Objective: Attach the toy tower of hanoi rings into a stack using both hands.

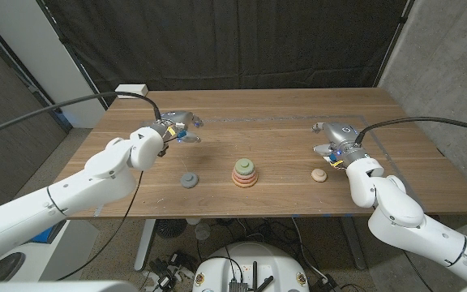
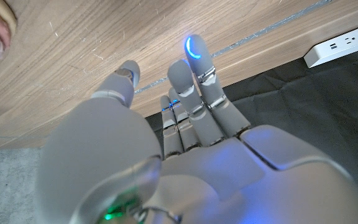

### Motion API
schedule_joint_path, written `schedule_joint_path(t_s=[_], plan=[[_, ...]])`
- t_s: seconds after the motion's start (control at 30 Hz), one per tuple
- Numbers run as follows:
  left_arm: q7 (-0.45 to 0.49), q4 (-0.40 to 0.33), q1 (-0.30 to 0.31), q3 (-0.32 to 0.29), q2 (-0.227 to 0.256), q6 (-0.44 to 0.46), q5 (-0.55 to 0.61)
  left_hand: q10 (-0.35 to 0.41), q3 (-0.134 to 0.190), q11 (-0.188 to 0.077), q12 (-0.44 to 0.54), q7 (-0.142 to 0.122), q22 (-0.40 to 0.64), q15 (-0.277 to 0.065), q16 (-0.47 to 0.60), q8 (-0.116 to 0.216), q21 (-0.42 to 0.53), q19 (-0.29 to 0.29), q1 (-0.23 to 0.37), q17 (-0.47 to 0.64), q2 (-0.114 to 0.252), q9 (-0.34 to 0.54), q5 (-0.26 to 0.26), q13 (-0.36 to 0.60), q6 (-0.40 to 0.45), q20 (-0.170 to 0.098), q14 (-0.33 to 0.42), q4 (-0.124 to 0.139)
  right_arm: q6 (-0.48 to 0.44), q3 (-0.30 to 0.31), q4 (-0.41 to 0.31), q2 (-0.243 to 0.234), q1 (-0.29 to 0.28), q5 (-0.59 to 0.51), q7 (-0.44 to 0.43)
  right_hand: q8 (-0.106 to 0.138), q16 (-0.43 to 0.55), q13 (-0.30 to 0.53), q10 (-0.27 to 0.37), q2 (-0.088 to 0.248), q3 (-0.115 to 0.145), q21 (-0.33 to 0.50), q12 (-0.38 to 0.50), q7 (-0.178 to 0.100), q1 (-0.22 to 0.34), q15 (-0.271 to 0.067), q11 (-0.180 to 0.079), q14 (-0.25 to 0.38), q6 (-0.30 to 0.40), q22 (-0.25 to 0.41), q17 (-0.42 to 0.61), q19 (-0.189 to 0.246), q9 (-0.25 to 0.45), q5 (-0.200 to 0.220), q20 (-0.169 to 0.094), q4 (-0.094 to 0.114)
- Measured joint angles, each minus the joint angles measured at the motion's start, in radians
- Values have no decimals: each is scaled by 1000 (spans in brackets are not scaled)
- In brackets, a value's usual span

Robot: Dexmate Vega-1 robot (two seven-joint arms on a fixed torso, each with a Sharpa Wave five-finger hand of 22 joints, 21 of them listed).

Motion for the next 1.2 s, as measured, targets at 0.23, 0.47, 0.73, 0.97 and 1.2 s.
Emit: schedule_joint_path(t_s=[0.23,0.47,0.73,0.97,1.2], plan=[[-3,-20,39,-46,41,-41,-63,0,-5,0,5,0,0,0,5,0,0,0,6,0,-5,0,0,0,0,0,0,5,-6,-23,-3,-6,18,4,-6,0,0,0,0,0,0,0,0,-4,0,0,0,0,4,0,0,-4,0,0,4,0],[19,-48,99,-100,101,-62,-91,0,-7,0,5,0,-3,0,9,8,0,-5,20,-3,-6,-5,-4,2,0,5,0,3,-9,-37,-3,-8,31,12,-7,0,0,0,16,0,0,0,4,-18,0,0,-16,0,18,-2,0,-4,-5,0,4,0],[27,-80,149,-141,171,-80,-104,-5,-12,-5,5,0,-3,0,9,8,0,-5,20,-6,-6,-5,-4,3,0,5,0,7,-16,-56,1,-9,48,18,-6,0,0,-5,18,0,0,7,7,-17,0,0,-18,0,28,-5,0,-4,-5,0,4,0],[14,-103,177,-166,222,-88,-107,-14,-21,-7,5,-4,-3,0,16,8,0,-5,33,-9,-13,-5,-4,3,-14,5,0,9,-19,-68,2,-9,57,22,-6,0,0,-5,23,0,0,8,7,-17,0,0,-13,0,27,-5,0,-4,-9,6,4,0],[3,-117,210,-199,276,-106,-133,-41,-32,-18,1,-9,0,0,16,8,11,-6,62,-21,-40,-9,-4,3,-31,5,0,-2,-25,-75,2,-10,63,25,-6,0,0,-9,23,0,0,8,7,-17,0,0,-13,0,27,-5,0,-4,-9,6,4,0]])
